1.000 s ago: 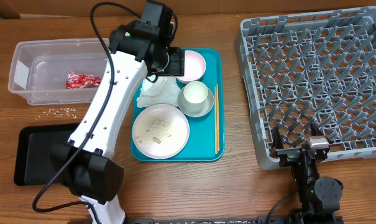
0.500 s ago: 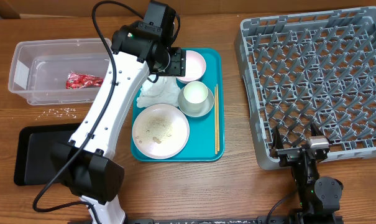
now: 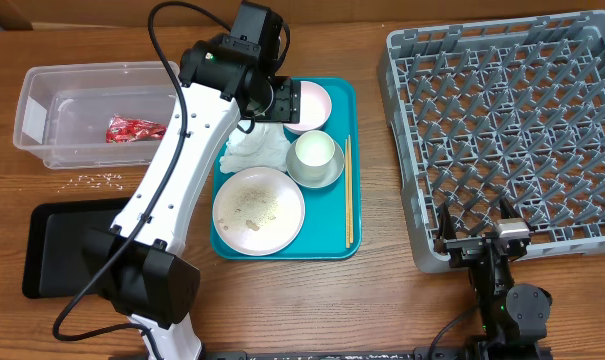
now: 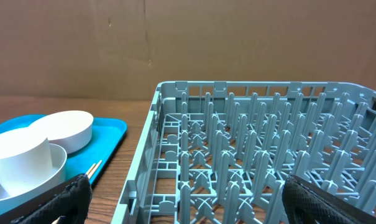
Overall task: Sort waste into correct bins and load items into the dishwasher
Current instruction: 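Move the left gripper back over the white napkin on the tray, then lower the left gripper and pinch the white napkin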
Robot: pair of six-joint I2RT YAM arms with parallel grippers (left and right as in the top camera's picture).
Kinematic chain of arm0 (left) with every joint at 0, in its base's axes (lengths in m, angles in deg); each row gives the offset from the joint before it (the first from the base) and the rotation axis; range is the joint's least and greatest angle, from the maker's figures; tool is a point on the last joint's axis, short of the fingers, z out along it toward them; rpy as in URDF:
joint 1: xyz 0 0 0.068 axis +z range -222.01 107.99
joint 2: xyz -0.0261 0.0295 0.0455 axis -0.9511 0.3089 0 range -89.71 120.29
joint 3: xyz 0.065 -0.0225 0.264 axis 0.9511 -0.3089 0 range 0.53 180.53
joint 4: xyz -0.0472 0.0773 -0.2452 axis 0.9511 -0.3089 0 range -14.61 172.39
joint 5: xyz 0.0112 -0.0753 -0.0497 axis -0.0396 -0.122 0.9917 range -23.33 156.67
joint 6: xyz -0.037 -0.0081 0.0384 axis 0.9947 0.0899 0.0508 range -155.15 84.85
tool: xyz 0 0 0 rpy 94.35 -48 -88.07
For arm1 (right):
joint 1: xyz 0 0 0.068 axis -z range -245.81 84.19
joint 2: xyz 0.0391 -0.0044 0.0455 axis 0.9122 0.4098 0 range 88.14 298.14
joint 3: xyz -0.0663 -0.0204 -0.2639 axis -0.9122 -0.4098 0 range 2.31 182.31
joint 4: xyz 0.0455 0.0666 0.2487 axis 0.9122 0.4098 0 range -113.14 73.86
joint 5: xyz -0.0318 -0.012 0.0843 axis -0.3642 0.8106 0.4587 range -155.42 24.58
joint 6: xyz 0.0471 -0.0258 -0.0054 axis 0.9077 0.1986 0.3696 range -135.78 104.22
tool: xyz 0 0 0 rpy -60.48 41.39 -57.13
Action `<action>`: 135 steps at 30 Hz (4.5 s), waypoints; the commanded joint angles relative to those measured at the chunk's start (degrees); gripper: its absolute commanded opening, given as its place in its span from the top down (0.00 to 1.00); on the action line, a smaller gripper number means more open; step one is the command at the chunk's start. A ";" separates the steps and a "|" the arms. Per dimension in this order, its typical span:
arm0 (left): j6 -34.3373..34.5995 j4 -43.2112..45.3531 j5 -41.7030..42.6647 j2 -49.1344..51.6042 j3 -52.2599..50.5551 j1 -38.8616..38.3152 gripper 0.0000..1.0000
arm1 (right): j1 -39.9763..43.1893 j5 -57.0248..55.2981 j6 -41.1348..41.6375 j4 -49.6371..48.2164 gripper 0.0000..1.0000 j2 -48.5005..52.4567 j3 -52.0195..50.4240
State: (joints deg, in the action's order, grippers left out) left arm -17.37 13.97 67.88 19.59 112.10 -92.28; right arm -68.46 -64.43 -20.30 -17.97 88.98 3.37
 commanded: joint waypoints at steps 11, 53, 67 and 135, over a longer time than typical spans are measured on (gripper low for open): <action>-0.42 0.09 -0.59 0.11 0.28 -0.04 0.11 | -0.22 -0.74 -0.02 -0.33 0.00 -0.68 -0.59; -0.02 13.44 -4.20 20.48 0.22 6.38 0.56 | -0.22 -0.76 -0.02 -0.35 0.00 -0.68 -0.59; -2.78 13.35 0.55 23.43 0.22 6.34 0.52 | -0.22 -0.76 -0.02 -0.33 0.00 -0.68 -0.59; -5.31 11.50 -0.39 21.86 3.10 6.14 0.96 | -0.22 -0.74 -0.02 -0.35 0.00 -0.68 -0.59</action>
State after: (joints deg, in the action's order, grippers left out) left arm -22.24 26.19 67.73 42.96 111.29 -86.27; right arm -68.48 -64.43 -20.30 -17.99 88.98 3.37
